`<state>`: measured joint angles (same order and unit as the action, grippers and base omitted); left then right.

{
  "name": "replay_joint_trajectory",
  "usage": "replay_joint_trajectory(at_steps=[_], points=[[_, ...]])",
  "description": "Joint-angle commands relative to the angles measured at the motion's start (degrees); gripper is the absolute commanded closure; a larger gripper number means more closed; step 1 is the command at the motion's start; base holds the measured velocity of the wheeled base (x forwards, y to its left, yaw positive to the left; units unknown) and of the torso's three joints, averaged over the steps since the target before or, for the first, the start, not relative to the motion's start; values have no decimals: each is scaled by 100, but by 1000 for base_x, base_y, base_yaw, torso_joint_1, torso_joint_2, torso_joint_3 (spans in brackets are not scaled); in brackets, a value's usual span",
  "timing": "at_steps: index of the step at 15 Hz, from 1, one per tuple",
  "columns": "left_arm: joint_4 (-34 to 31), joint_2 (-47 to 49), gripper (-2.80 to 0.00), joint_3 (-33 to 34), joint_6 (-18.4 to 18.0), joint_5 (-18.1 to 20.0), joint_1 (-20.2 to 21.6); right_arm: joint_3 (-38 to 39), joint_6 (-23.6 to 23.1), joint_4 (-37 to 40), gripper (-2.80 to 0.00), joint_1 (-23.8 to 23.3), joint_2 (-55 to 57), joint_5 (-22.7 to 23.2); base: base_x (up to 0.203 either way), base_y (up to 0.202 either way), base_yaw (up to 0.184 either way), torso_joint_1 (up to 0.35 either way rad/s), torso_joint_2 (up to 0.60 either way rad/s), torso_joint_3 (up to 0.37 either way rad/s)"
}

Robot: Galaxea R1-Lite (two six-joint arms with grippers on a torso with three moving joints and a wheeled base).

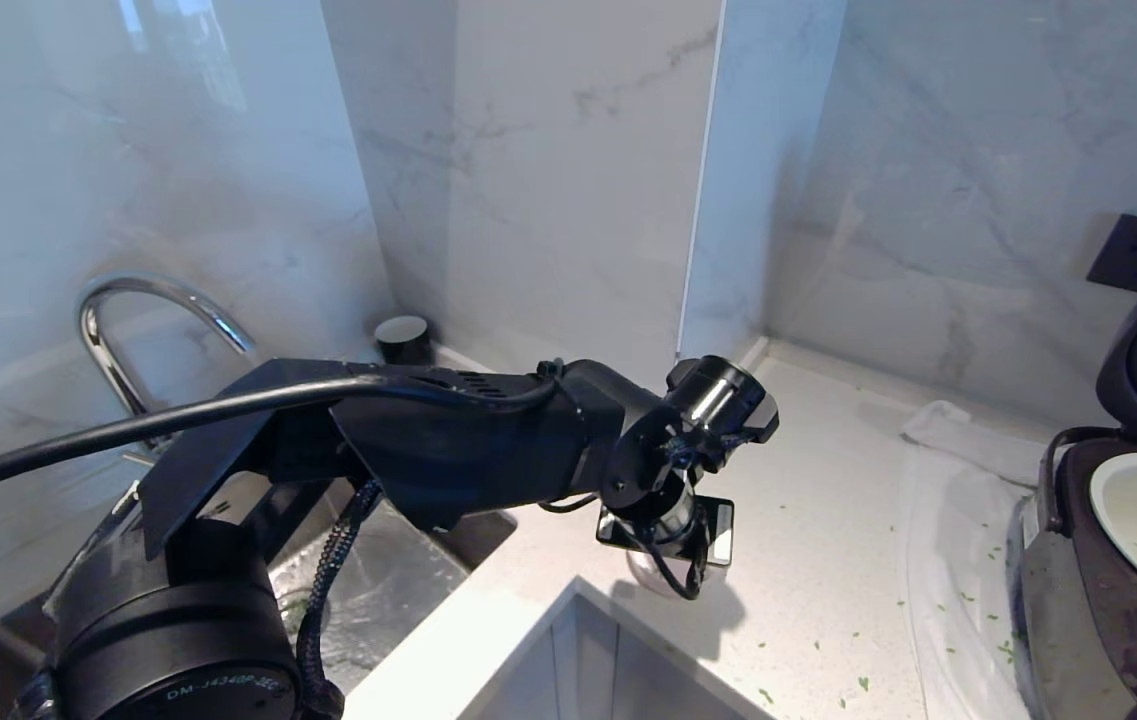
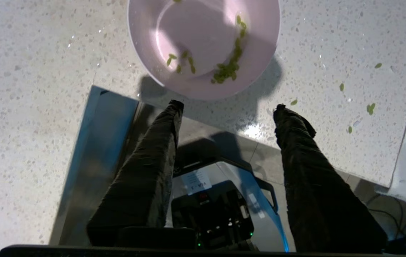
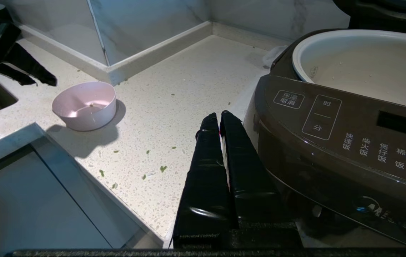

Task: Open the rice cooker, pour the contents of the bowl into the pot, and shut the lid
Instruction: Fill a bowl with water from the tap

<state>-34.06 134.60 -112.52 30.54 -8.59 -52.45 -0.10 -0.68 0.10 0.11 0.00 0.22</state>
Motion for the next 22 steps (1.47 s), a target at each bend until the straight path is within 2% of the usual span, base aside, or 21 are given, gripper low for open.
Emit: replay_joint_trajectory(at_steps=[1,7,11,13,16,19,22], points=[[82,219,-280,-9,6,-19,82,1,-8,-1,0,7,0,4,0,0,0,0,0,0],[242,483,-280,19,22,-72,565,1,-11,-1,0,7,0,4,0,0,0,0,0,0],[273,743,-280,-36,3,-72,468,1,-9,-1,0,-2,0,4,0,0,0,0,0,0],[634,925,-280,-60,-2,-88,456,1,-2,-1,0,7,0,4,0,0,0,0,0,0],[673,990,-280,-60,-5,-107,465,1,-8,-1,0,7,0,4,0,0,0,0,0,0],[714,1166,-280,-62,-66,-456,473,1,-3,-1,0,3,0,0,0,0,0,0,0,0],[833,1226,-280,-63,-75,-503,464,1,-11,-1,0,7,0,4,0,0,0,0,0,0]])
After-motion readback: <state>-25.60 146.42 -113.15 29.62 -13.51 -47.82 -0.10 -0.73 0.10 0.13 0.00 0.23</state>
